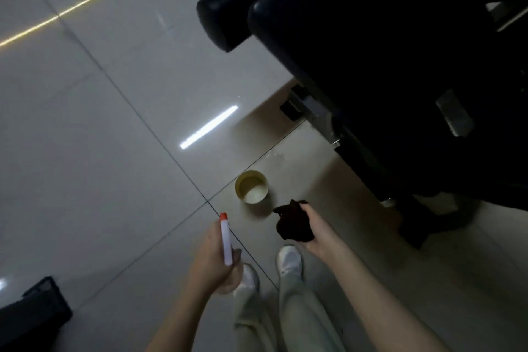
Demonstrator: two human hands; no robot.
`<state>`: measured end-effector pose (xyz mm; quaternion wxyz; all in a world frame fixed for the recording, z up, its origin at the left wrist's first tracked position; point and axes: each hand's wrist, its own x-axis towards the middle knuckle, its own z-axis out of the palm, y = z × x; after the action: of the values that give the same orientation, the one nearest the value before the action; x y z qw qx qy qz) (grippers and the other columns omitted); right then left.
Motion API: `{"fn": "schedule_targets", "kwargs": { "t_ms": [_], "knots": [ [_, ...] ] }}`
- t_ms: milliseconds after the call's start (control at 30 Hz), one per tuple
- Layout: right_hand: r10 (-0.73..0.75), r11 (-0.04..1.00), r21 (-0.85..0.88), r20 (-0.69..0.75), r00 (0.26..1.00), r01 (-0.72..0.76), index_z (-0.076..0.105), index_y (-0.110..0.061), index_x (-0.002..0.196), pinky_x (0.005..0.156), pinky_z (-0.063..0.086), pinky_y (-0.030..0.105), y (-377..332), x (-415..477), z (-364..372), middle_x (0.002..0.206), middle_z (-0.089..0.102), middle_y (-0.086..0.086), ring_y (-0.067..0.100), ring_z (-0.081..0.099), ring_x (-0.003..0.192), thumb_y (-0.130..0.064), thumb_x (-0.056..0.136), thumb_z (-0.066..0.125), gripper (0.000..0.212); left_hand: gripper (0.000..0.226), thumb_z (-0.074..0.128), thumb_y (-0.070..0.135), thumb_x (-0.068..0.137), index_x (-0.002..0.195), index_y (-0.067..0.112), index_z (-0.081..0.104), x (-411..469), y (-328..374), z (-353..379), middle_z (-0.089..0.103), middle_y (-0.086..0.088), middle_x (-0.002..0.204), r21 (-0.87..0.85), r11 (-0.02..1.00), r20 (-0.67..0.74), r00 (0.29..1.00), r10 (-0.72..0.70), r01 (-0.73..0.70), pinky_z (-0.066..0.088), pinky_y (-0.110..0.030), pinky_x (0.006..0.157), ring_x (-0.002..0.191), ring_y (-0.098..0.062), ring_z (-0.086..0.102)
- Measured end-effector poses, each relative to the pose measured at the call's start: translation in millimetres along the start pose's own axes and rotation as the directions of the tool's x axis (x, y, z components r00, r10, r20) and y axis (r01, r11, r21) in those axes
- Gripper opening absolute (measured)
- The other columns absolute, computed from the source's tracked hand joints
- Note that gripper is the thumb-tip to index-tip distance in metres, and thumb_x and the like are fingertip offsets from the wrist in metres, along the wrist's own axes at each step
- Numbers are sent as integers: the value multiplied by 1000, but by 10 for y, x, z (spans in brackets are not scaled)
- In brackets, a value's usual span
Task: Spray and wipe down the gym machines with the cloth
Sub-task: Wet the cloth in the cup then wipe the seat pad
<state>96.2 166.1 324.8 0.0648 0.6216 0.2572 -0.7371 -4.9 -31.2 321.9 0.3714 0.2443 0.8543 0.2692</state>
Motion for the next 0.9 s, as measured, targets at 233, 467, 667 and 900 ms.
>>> {"fn": "schedule_targets", "kwargs": {
  "t_ms": [233,467,667,900],
  "knots": [
    [-2,990,-138,-73,997,-8,57,-5,123,78,54,34,387,1197,258,116,64,17,29,62,105,-31,90,58,41,56,72,7,79,126,-5,44,557,-1122,639,52,-10,92,-126,982,-140,977,-158,141,50,-36,69,80,-26,55],
    [-34,976,-215,-38,999,25,57,-9,119,72,53,38,574,2142,350,107,65,15,26,63,90,-31,94,50,34,65,77,24,77,131,14,42,1234,-1868,1029,59,-6,101,-256,947,-264,929,-261,194,51,-40,76,89,-24,59],
    [-66,952,-297,19,998,68,55,-15,127,59,53,29,600,2635,304,114,66,13,24,66,95,-34,94,49,39,71,81,27,73,127,18,36,1706,-2240,1223,59,-1,84,-298,946,-368,900,-235,126,55,-49,78,79,-23,63],
    [-96,935,-340,29,995,100,58,-14,120,68,55,33,561,2850,422,105,68,10,24,67,92,-33,92,53,34,70,79,16,76,132,16,36,1802,-2437,1367,56,11,88,-411,908,-425,862,-274,86,50,-37,85,87,-18,60]
  ]
}}
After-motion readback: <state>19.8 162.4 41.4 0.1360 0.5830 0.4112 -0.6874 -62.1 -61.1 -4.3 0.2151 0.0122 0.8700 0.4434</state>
